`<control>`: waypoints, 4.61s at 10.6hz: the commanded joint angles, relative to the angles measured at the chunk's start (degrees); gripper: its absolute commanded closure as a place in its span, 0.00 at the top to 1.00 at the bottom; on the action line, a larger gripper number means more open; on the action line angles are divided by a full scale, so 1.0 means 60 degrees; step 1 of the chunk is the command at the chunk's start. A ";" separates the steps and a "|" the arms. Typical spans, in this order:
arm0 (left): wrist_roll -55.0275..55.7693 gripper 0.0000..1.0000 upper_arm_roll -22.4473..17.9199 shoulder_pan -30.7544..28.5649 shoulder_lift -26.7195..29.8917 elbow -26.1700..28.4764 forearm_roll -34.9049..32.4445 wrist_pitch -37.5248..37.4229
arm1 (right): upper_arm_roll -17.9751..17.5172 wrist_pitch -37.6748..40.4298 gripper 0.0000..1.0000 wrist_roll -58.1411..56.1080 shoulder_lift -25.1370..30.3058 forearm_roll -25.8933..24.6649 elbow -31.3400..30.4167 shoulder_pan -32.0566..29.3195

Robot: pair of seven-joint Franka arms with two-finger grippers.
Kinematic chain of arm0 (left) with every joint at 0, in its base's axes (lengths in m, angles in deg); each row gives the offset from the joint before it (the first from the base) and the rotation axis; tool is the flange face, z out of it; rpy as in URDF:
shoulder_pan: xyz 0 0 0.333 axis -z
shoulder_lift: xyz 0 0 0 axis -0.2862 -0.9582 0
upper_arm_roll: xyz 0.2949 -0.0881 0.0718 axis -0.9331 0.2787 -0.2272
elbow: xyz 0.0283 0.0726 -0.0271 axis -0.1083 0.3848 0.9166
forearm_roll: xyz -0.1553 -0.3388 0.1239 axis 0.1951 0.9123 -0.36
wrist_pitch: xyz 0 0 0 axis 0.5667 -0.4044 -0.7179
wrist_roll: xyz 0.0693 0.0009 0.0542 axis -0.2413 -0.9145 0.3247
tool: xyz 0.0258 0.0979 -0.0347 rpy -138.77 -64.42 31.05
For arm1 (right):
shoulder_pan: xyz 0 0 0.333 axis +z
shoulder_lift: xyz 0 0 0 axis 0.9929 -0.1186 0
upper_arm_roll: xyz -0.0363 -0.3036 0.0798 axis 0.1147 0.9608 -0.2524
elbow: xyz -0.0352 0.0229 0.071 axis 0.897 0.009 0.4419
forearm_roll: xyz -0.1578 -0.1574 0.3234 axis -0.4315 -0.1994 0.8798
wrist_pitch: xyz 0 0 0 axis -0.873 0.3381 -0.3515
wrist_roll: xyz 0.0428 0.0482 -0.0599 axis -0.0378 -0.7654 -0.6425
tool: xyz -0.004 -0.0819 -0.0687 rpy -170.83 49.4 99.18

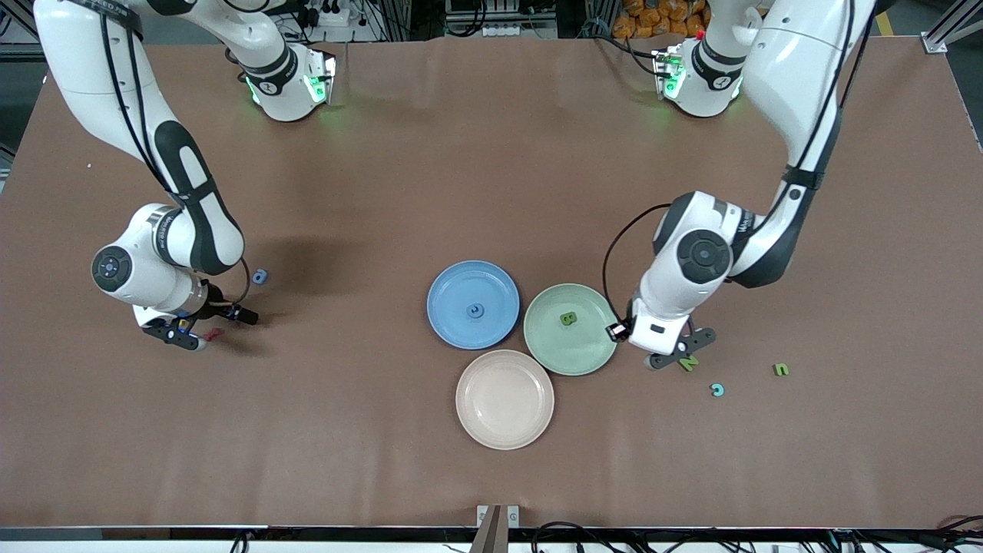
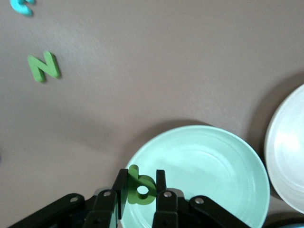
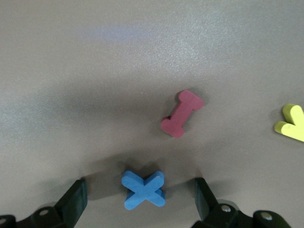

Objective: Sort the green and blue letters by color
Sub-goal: 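Place the b on the green plate while the right gripper grasps the x, then place the x on the blue plate while the left gripper reaches green N, then grasp the green N with the left gripper while the right gripper returns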

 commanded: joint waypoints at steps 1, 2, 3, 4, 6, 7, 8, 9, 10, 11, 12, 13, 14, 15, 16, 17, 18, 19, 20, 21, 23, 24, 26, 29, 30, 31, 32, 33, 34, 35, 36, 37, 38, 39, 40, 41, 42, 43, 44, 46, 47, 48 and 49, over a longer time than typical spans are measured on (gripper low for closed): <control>0.1423 0.00 -0.0223 0.0791 -0.0488 -0.0665 0.0159 -0.0172 | 0.0015 0.0053 1.00 0.0067 0.0294 0.0108 -0.0218 0.0037; 0.1863 0.00 -0.0282 0.0981 -0.0605 -0.0782 0.0159 -0.0172 | 0.0015 0.0053 0.98 0.0067 0.0309 0.0108 -0.0218 0.0037; 0.2259 0.34 -0.0282 0.1099 -0.0693 -0.0943 0.0145 -0.0172 | 0.0015 0.0067 0.83 0.0067 0.0309 0.0108 -0.0218 0.0037; 0.2176 0.99 -0.0297 0.1115 -0.0723 -0.0945 0.0014 -0.0172 | 0.0015 0.0067 0.44 0.0038 0.0309 0.0108 -0.0218 0.0037; 0.2131 1.00 -0.0297 0.0999 -0.0709 -0.0916 -0.0002 -0.0186 | 0.0015 0.0053 0.00 0.0067 0.0309 0.0108 -0.0218 0.0037; 0.2117 1.00 -0.0297 0.0824 -0.0694 -0.0915 -0.0002 -0.0273 | 0.0015 0.0067 0.00 0.0067 0.0338 0.0108 -0.0218 0.0022; 0.2088 1.00 -0.0297 0.0605 -0.0665 -0.0915 -0.0002 -0.0477 | 0.0001 0.0198 0.00 0.0110 0.0440 0.0108 -0.0305 0.0051; 0.2000 1.00 -0.0297 0.0269 -0.0621 -0.0915 -0.0016 -0.0755 | -0.0014 0.0359 0.00 0.0270 0.0528 0.0108 -0.0306 0.0080; 0.1796 1.00 -0.0297 -0.0039 -0.0606 -0.0944 -0.0016 -0.1033 | -0.0014 0.0549 0.00 0.0533 0.0587 0.0123 -0.0277 0.0255; 0.1591 1.00 -0.0297 -0.0332 -0.0606 -0.0945 -0.0016 -0.1167 | -0.0014 0.0638 0.00 0.1101 0.0660 0.0123 -0.0247 0.0503; 0.1560 1.00 -0.0297 -0.0581 -0.0606 -0.0945 -0.0031 -0.1298 | -0.0014 0.0639 0.00 0.1759 0.0675 0.0123 -0.0218 0.0882; 0.1560 1.00 -0.0297 -0.0816 -0.0606 -0.0945 -0.0031 -0.1401 | -0.0029 0.0624 0.00 0.2477 0.0675 0.0123 -0.0160 0.1263; 0.1560 1.00 -0.0297 -0.0949 -0.0635 -0.0945 -0.0031 -0.1417 | -0.0029 0.0624 0.00 0.3484 0.0646 0.0123 -0.0029 0.1746; 0.1560 1.00 -0.0297 -0.1139 -0.0693 -0.0959 -0.0002 -0.1417 | -0.0029 0.0639 0.00 0.4510 0.0603 0.0123 0.0176 0.2258; 0.1560 1.00 -0.0297 -0.1271 -0.0737 -0.0959 -0.0002 -0.1417 | -0.0029 0.0639 0.00 0.5462 0.0559 0.0123 0.0381 0.2698; 0.1531 1.00 -0.0297 -0.1461 -0.0839 -0.1003 -0.0002 -0.1417 | -0.0058 0.0639 0.00 0.6342 0.0457 0.0137 0.0600 0.3152; 0.1357 1.00 -0.0297 -0.1564 -0.0942 -0.1119 -0.0002 -0.1402 | -0.0131 0.0639 0.00 0.7207 0.0398 0.0137 0.0777 0.3505; 0.1253 1.00 -0.0297 -0.1638 -0.1059 -0.1222 -0.0002 -0.1402 | -0.0436 0.0639 0.00 0.8230 0.0339 0.0152 0.1039 0.3769; 0.1238 1.00 -0.0297 -0.1755 -0.1220 -0.1353 0.0013 -0.1402 | -0.0830 0.0639 0.00 0.9183 0.0281 0.0195 0.1405 0.3844; 0.1209 1.00 -0.0297 -0.1785 -0.1352 -0.1442 0.0013 -0.1388 | -0.1182 0.0653 0.00 0.9961 0.0178 0.0196 0.1829 0.3860; 0.1135 1.00 -0.0297 -0.1800 -0.1630 -0.1661 0.0027 -0.1315 | -0.1784 0.0639 0.00 1.1180 -0.0114 0.0196 0.2591 0.3889; 0.1121 1.00 -0.0297 -0.1800 -0.1762 -0.1793 0.0028 -0.1271 | -0.1903 0.0639 0.00 1.1547 -0.0217 0.0196 0.2914 0.3991; 0.1091 1.00 -0.0297 -0.1785 -0.1967 -0.1882 0.0028 -0.1052 | -0.1933 0.0595 0.00 1.2061 -0.0597 0.0211 0.3602 0.4327; 0.1077 1.00 -0.0297 -0.1771 -0.2129 -0.1882 0.0013 -0.0612 | -0.1933 0.0638 0.89 1.2532 -0.0921 0.0167 0.3914 0.4855; 0.1062 1.00 -0.0297 -0.1771 -0.2187 -0.1882 0.0013 -0.0524 | -0.1919 0.0653 1.00 1.2533 -0.0936 0.0152 0.3870 0.4943; 0.1047 1.00 -0.0297 -0.1771 -0.2246 -0.1882 -0.0002 -0.0407 | -0.1904 0.0740 1.00 1.2518 -0.0936 0.0108 0.3826 0.4944; 0.1062 1.00 -0.0297 -0.1771 -0.2305 -0.1868 -0.0074 -0.0189 | -0.1875 0.0799 1.00 1.2489 -0.0936 0.0007 0.3825 0.4929; 0.1076 1.00 -0.0297 -0.1771 -0.2363 -0.1838 -0.0104 -0.0099 | -0.1845 0.0872 1.00 1.2387 -0.0921 -0.0183 0.3796 0.4799; 0.1149 1.00 -0.0297 -0.1771 -0.2393 -0.1795 -0.0177 -0.0012 | -0.1831 0.1149 1.00 1.1893 -0.0907 -0.0562 0.3709 0.4551; 0.1222 0.89 -0.0297 -0.1771 -0.2408 -0.1780 -0.0192 0.0105 | -0.1845 0.1412 1.00 1.1018 -0.0791 -0.0667 0.3404 0.4084; 0.1223 0.64 -0.0283 -0.1785 -0.2408 -0.1779 -0.0178 0.0107 | -0.1845 0.1459 1.00 1.0096 -0.0615 -0.0683 0.3111 0.3804; 0.1223 0.34 -0.0282 -0.1785 -0.2393 -0.1779 -0.0163 0.0107 | -0.1845 0.1459 1.00 0.9347 -0.0454 -0.0697 0.2774 0.3482; 0.1194 0.08 -0.0282 -0.1785 -0.2379 -0.1794 -0.0192 0.0107 | -0.1831 0.1445 1.00 0.8440 -0.0235 -0.0698 0.2365 0.3116; 0.1179 0.00 -0.0282 -0.1785 -0.2379 -0.1780 -0.0207 0.0107 | -0.1845 0.1357 1.00 0.7358 0.0130 -0.0698 0.1780 0.2678; 0.1150 0.00 -0.0297 -0.1785 -0.2379 -0.1779 -0.0221 0.0107 | -0.1845 0.1357 1.00 0.6608 0.0597 -0.0698 0.1253 0.2354; 0.1164 0.00 -0.0297 -0.1771 -0.2379 -0.1779 -0.0221 0.0107 | -0.1831 0.1357 1.00 0.6238 0.0979 -0.0741 0.0783 0.2293; 0.1193 0.00 -0.0297 -0.1771 -0.2379 -0.1779 -0.0221 0.0107 | -0.1685 0.1357 1.00 0.5973 0.1259 -0.1046 0.0387 0.2292; 0.1208 0.00 -0.0283 -0.1771 -0.2379 -0.1779 -0.0207 0.0107 | -0.1336 0.1328 1.00 0.5724 0.1551 -0.1629 -0.0096 0.2278; 0.1179 0.00 -0.0297 -0.1771 -0.2335 -0.1794 -0.0207 0.0107 | -0.1274 0.1182 1.00 0.5431 0.1815 -0.1838 -0.0622 0.2191; 0.1121 0.00 -0.0297 -0.1771 -0.2276 -0.1809 -0.0207 0.0092 | -0.1274 0.0627 1.00 0.4132 0.2402 -0.1855 -0.1605 0.1506; 0.1091 0.00 -0.0297 -0.1771 -0.2174 -0.1823 -0.0221 0.0063 | -0.1288 0.0378 1.00 0.3530 0.2491 -0.1840 -0.1899 0.1110; 0.1091 0.00 -0.0283 -0.1771 -0.2072 -0.1823 -0.0221 0.0034 | -0.1289 0.0100 1.00 0.3263 0.2521 -0.1840 -0.2192 0.1004; 0.1091 0.00 -0.0282 -0.1713 -0.1911 -0.1823 -0.0236 -0.0010 | -0.1274 -0.0208 1.00 0.3130 0.2521 -0.1855 -0.2427 0.0960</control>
